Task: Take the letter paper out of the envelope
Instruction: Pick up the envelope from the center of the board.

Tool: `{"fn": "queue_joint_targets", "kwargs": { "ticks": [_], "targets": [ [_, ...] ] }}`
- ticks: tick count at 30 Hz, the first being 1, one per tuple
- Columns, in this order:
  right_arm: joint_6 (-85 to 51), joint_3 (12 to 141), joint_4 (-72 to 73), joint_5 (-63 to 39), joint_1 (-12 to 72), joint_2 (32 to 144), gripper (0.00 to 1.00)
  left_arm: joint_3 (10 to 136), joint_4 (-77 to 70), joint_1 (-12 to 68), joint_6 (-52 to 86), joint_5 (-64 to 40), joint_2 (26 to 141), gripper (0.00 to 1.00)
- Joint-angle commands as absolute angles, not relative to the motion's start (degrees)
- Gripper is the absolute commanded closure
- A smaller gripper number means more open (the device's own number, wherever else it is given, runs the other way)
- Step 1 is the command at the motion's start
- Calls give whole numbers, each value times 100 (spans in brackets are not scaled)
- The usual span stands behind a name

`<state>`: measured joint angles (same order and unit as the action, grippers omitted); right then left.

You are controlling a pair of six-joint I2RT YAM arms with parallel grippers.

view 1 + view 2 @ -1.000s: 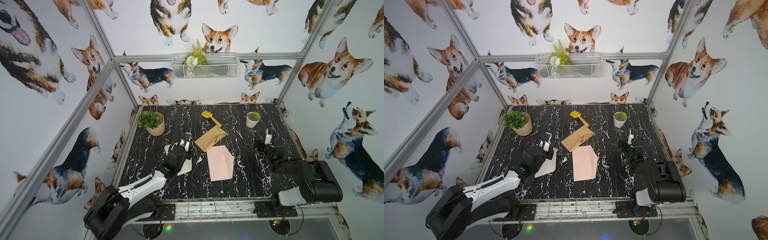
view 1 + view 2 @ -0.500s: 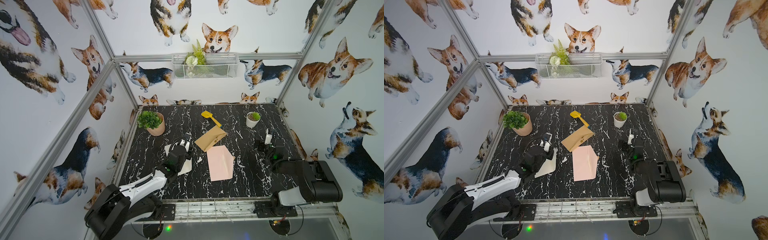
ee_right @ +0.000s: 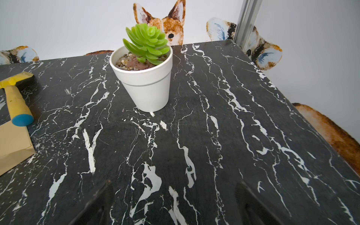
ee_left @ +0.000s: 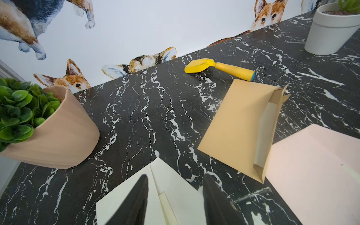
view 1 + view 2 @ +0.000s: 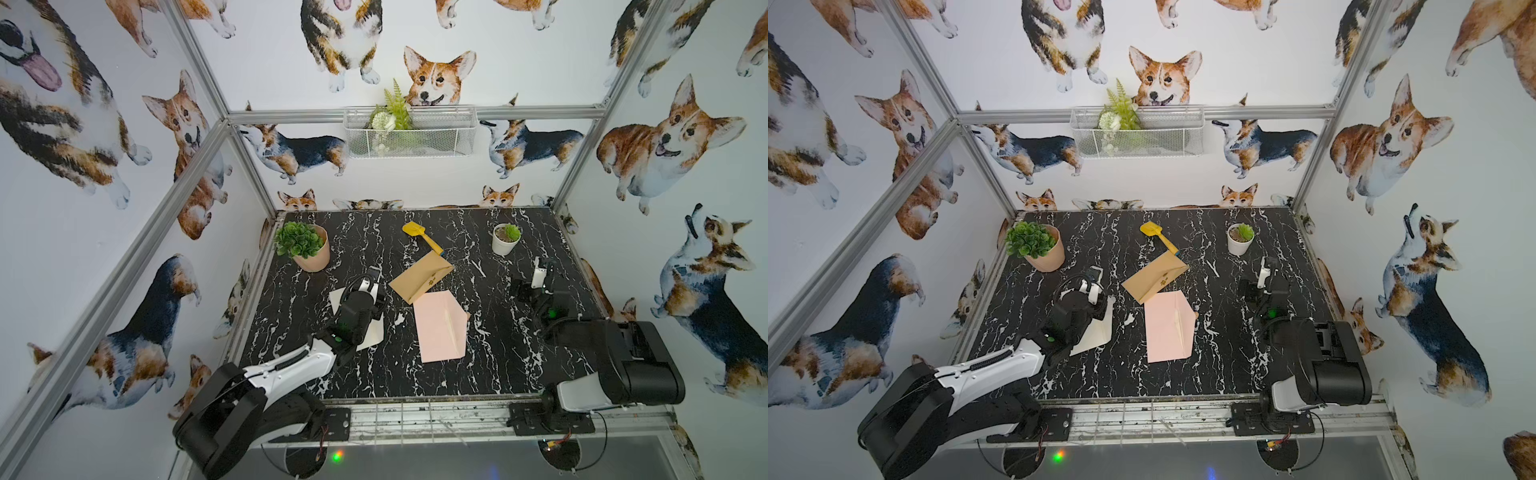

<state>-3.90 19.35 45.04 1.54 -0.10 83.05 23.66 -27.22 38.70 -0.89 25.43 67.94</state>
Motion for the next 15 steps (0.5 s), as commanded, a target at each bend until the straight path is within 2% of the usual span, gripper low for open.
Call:
{"fn": "queue_joint_targets", "kwargs": {
  "ticks": [1, 6, 10, 11, 13, 15],
  "targets": [
    [-390, 1751, 4904, 629, 191, 8236, 1, 2417, -2904, 3875, -62, 2665, 6846, 52],
    [-254, 1357, 5155, 1379, 550, 7600, 8, 2413, -2901, 3867, -53, 2699, 6827, 50],
    [-330, 1847, 3077, 2002, 1388, 6462, 15, 2459, -2851, 3867, -61, 2689, 6873, 50],
    [-88, 1915, 2837, 2030, 1760, 6150, 18, 2471, -2839, 3865, -62, 2673, 6868, 50],
    [398, 2122, 2302, 3037, 2797, 5793, 16, 2461, -2839, 3864, -70, 2642, 6864, 50],
    [146, 2511, 1413, 3447, 3742, 5355, 16, 2469, -2831, 3866, -80, 2615, 6871, 50]
  ]
}}
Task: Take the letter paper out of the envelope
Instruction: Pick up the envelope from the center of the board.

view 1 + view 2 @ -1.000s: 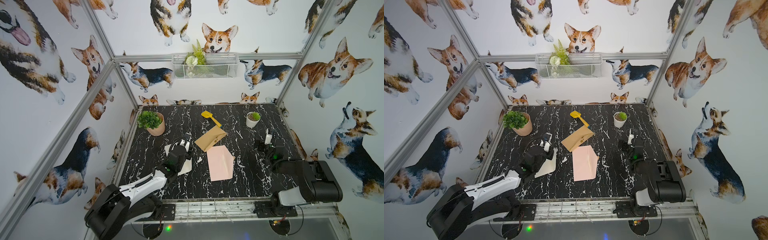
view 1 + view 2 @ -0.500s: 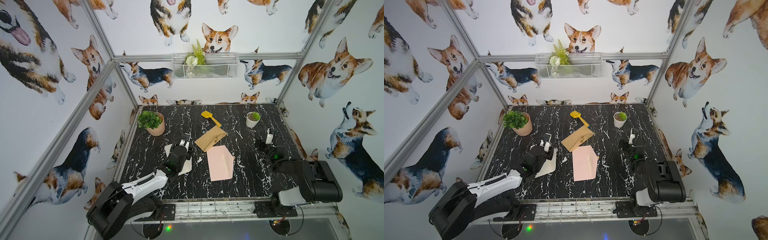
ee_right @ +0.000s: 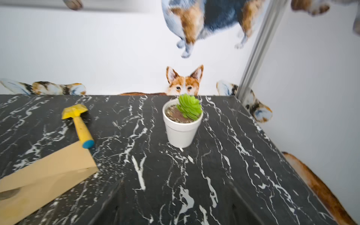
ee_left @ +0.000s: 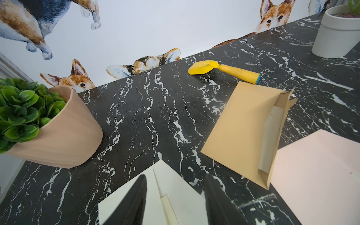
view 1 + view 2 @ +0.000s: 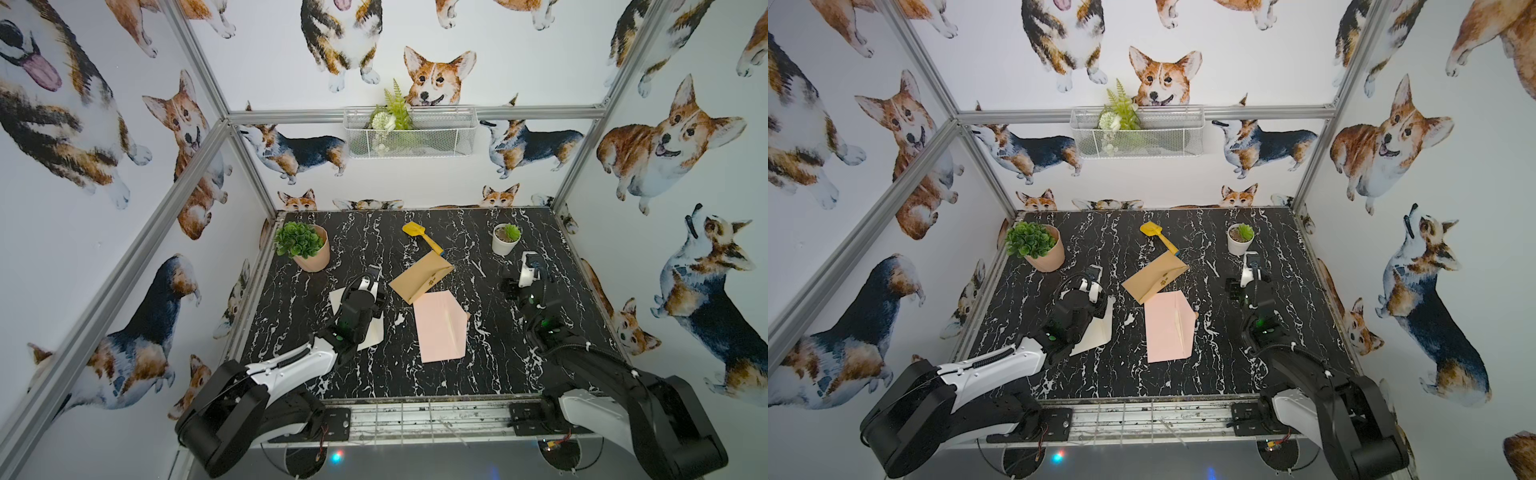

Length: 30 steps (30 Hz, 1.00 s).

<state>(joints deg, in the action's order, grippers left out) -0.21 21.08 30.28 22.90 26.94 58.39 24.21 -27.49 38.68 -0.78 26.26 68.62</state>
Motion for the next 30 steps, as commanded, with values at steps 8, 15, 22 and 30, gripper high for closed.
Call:
{"fn": "queue_joint_targets", "kwargs": {
  "ticks": [8, 15, 22, 30],
  "targets": [
    [-1703, 4019, -989, 5179, 6457, 6357, 25, 2745, -2437, 3867, 244, 2210, 7064, 50],
    [-2806, 5918, -2185, 4119, 6720, 8414, 3, 2127, -3451, 3884, 867, 989, 6657, 49],
    [-3797, 6197, -1508, 2214, 5739, 8505, 9, 2219, -2806, 3859, 537, 2443, 6626, 40],
    [-4126, 6941, -1860, 2014, 5621, 9636, 3, 2457, -2845, 3859, 746, 1711, 7178, 40]
  ]
}}
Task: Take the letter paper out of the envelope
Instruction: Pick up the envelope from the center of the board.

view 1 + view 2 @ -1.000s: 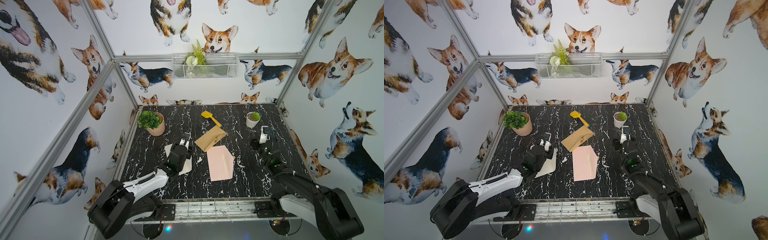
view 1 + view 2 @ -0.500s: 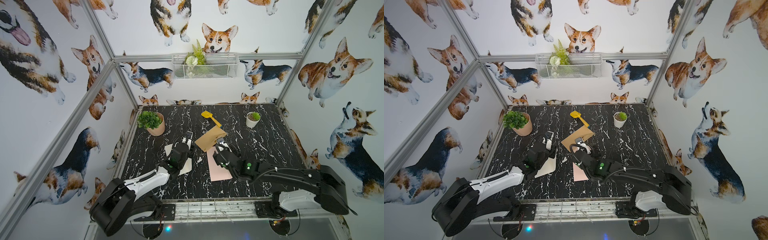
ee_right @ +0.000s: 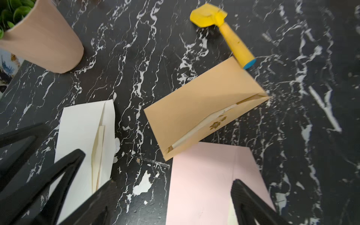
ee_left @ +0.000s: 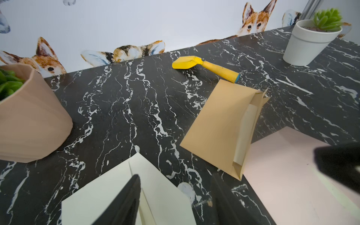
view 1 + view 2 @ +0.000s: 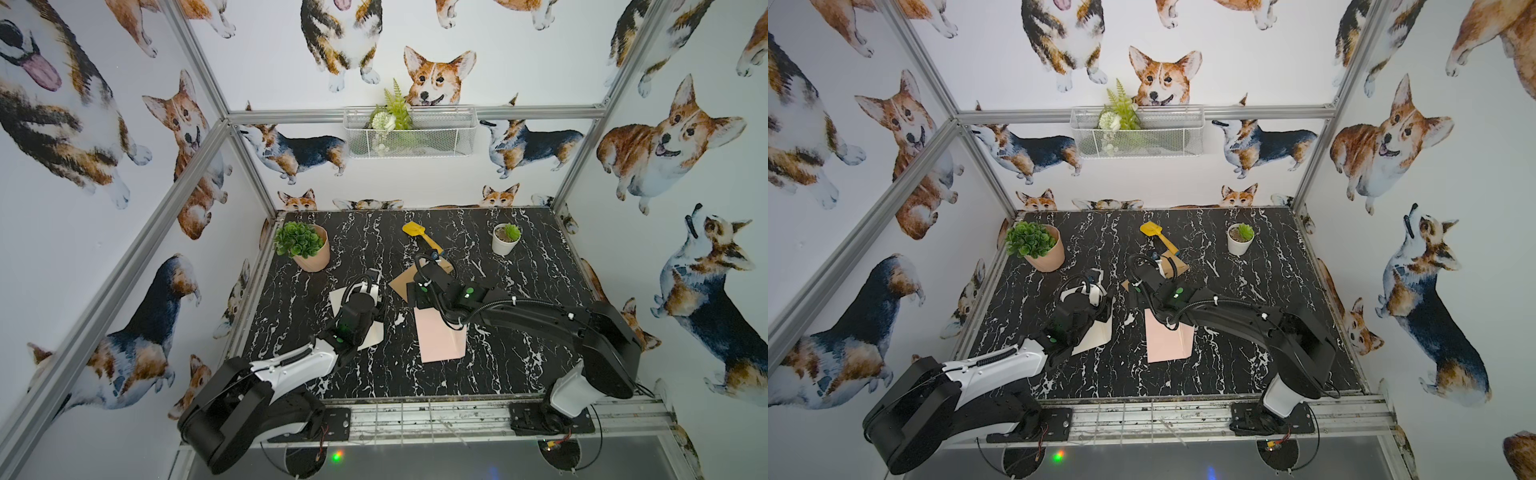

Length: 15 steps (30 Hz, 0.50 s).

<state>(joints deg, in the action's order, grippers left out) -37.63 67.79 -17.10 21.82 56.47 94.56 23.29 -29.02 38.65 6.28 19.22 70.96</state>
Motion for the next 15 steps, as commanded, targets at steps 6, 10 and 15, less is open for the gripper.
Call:
{"fn": "queue_joint_targets", "kwargs": {
  "ticks": [6, 10, 15],
  "targets": [
    [-4548, 6874, -1594, 1414, 5252, 10114, 4, 2436, -2866, 3867, 752, 1751, 7191, 40],
    [-4573, 6880, -1588, 1363, 5086, 10484, 5, 2415, -2847, 3861, 703, 1876, 7115, 39],
    [-4492, 7118, -1627, 1337, 5043, 10829, 6, 2421, -2866, 3866, 694, 1899, 7154, 39]
  ]
}}
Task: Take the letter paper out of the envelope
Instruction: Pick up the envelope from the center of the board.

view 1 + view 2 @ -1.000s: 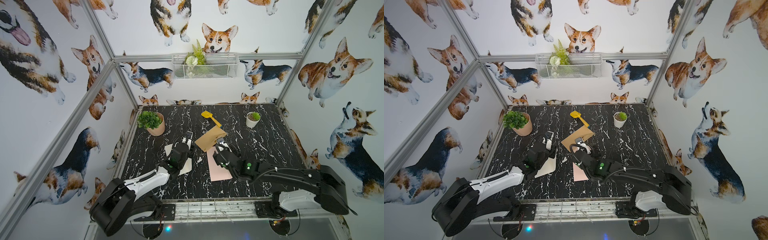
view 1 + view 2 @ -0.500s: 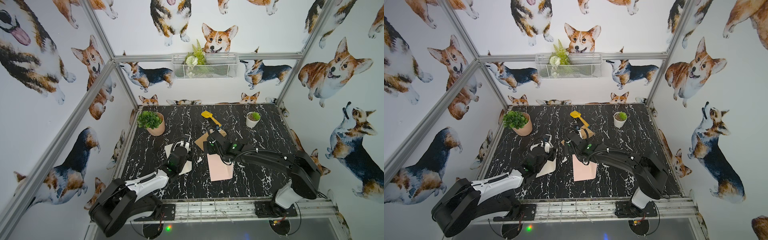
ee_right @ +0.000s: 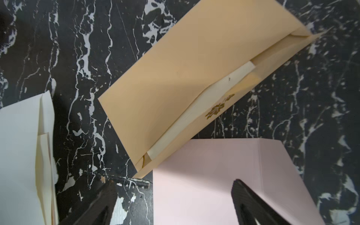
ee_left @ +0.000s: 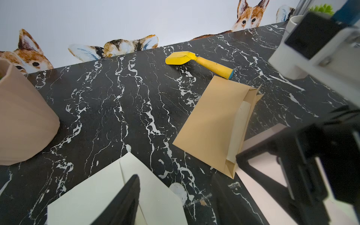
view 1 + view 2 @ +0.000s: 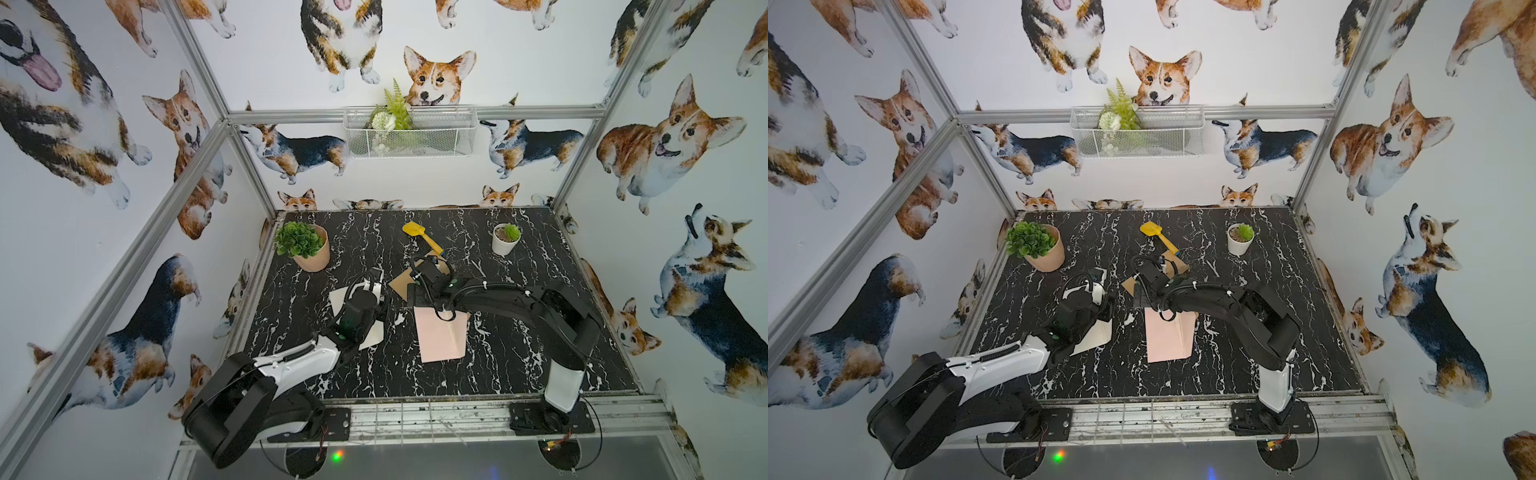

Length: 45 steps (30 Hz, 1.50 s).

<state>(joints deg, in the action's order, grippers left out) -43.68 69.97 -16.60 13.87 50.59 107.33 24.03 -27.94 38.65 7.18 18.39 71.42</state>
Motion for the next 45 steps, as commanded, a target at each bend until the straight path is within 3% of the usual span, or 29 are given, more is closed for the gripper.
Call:
{"fn": "queue_joint_targets", "kwargs": {
  "ticks": [1, 13, 20, 26, 33, 40, 45],
  "targets": [
    [-4467, 7151, -1635, 1349, 5045, 10866, 6, 2430, -2865, 3867, 694, 1887, 7172, 39],
    [-4375, 7150, -1549, 1585, 4825, 11157, 11, 2457, -2859, 3863, 695, 1898, 7231, 39],
    [-4349, 7131, -1397, 1755, 4759, 11197, 21, 2457, -2944, 3867, 694, 1859, 7379, 39],
    [-4394, 6903, -1305, 1833, 4755, 11083, 36, 2516, -2938, 3865, 688, 1802, 7487, 39],
    [-4343, 6530, -1199, 1954, 4755, 10763, 61, 2492, -2953, 3867, 642, 1862, 7457, 39],
    [-4242, 6259, -1100, 1910, 4755, 10409, 73, 2523, -2940, 3864, 606, 1864, 7505, 39],
    [-3987, 6247, -1142, 1752, 4755, 10498, 94, 2596, -2878, 3867, 537, 1904, 7588, 39]
  ]
}}
